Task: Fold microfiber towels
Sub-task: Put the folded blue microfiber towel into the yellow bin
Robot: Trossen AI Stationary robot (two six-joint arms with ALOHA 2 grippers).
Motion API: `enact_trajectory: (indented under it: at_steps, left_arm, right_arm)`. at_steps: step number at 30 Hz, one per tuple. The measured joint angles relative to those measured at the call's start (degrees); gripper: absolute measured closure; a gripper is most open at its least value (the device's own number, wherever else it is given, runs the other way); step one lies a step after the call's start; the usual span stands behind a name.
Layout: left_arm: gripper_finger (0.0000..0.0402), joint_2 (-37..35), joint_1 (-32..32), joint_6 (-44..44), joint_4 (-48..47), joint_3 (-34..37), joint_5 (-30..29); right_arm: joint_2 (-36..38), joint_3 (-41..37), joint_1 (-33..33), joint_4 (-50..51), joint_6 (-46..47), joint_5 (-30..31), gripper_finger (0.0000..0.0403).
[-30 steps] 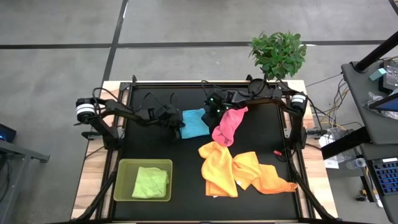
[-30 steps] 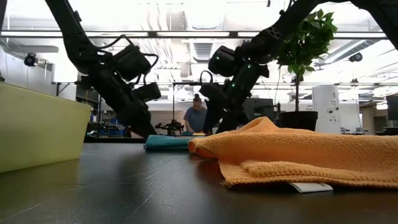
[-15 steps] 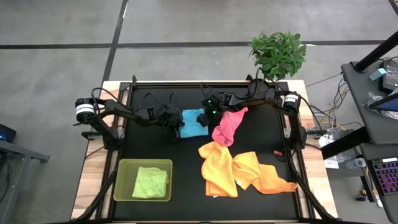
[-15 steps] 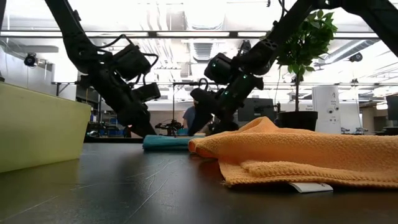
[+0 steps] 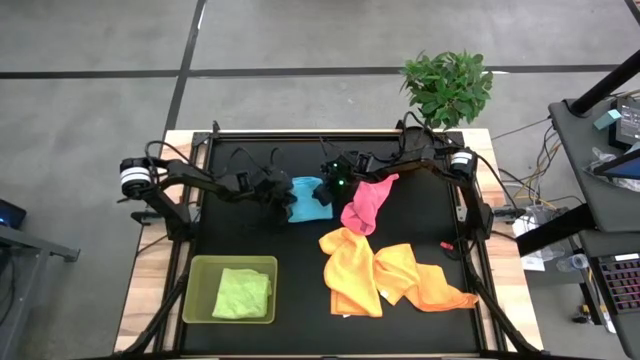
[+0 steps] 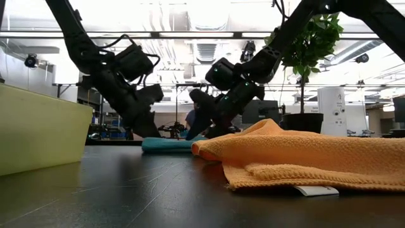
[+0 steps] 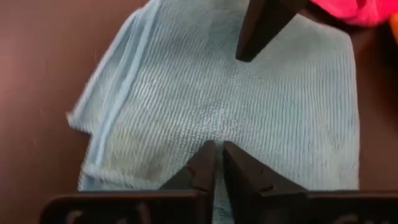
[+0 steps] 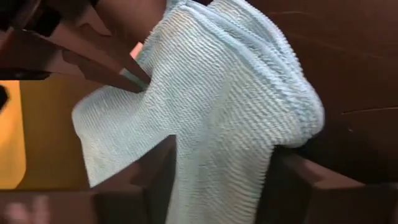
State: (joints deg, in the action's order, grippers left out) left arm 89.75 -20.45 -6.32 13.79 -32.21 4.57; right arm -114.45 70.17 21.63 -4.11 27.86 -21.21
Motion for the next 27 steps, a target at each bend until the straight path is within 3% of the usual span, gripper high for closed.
enact_trajectory:
  at_steps: [8, 12, 19, 22, 24, 27]
  left_arm:
    - [0.0257, -0.90, -0.76, -25.73, -4.54, -0.15, 4.36]
    - [0.0201, -1.81, -0.86, -29.12, -5.30, -0.10, 6.18]
    - [0.0167, -7.80, -1.35, -31.09, -17.10, -1.42, 4.70]
    - [0.0167, -9.92, -1.31, -31.37, -22.90, -1.59, -1.63]
    - [0.0167, -10.31, -1.38, -32.88, -22.72, -0.81, -5.17]
    - [0.0167, -9.31, -1.59, -34.45, -19.25, -0.38, -5.22]
  right_arm:
    - [0.90, -0.22, -0.11, -0.06, -2.52, 0.20, 0.0343]
    - [0.94, -0.63, -0.17, -0.84, -4.06, 0.20, 0.0380]
    - [0.94, -1.67, -0.54, -0.92, -5.28, 1.90, 0.0386]
    - [0.98, -2.10, -0.62, -1.66, -5.82, 2.42, 0.0385]
    - [0.98, -2.42, -0.66, -2.67, -5.93, 2.73, 0.0385]
    - [1.00, -2.83, -0.66, -3.81, -5.91, 2.79, 0.0385]
